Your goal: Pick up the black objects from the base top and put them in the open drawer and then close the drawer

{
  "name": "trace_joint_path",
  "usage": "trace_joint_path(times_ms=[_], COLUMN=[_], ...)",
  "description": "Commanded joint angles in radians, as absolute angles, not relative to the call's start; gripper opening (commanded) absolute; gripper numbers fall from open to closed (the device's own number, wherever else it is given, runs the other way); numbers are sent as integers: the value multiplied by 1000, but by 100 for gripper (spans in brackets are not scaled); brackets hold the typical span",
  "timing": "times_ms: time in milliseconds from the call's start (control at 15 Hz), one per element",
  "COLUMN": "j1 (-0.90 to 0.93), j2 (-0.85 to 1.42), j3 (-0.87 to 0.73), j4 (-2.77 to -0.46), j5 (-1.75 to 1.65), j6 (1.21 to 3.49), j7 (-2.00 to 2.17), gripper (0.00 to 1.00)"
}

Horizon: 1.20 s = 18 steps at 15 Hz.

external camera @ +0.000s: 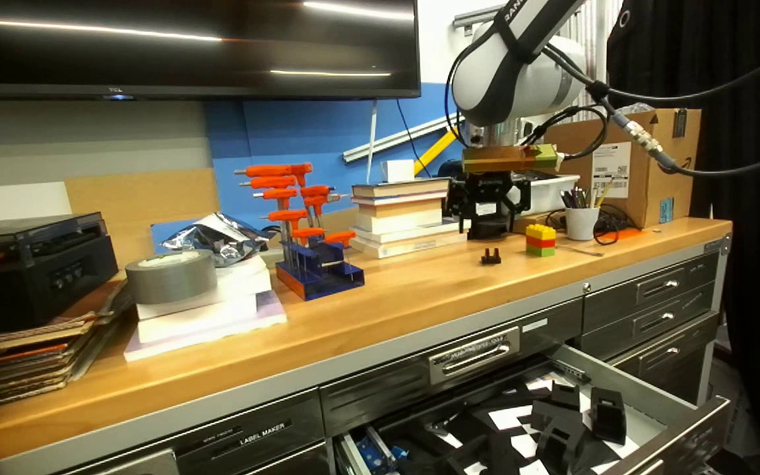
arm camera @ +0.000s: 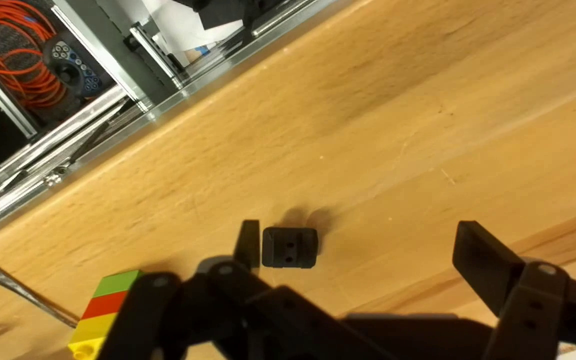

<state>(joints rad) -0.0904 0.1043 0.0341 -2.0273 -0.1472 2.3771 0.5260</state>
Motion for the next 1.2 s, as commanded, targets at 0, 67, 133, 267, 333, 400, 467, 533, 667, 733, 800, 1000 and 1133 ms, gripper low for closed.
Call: trace_joint_path(times_ms=[0, 67, 133, 267, 333, 400, 467, 533, 667, 733, 800, 1000, 1133], j1=[-59, -58, -56, -56, -57, -59, -60, -61, -62, -63, -64, -65, -68], j2=[207, 228, 246, 280, 295, 310, 323, 334, 347, 352, 357, 368, 375], j3=[-17, -26, -34, -47, -52, -55, -58, -61, -67, -69, -70, -75, -77], j4=[-1901, -1883, -1869, -1843, -1832, -1822, -1812, -1804, -1789, -1783, -1778, -1759, -1741], j5=[-135, -126, -119, -106, -96, -85, -76, -66, -49, -41, -32, -15, -5], j6=[2326, 2319, 2316, 2308, 2305, 2304, 2299, 2296, 2290, 2289, 2289, 2282, 2268], j7=[487, 474, 463, 444, 433, 420, 410, 400, 384, 378, 370, 357, 349], gripper=[100, 100, 100, 100, 100, 100, 100, 100, 100, 100, 100, 100, 100])
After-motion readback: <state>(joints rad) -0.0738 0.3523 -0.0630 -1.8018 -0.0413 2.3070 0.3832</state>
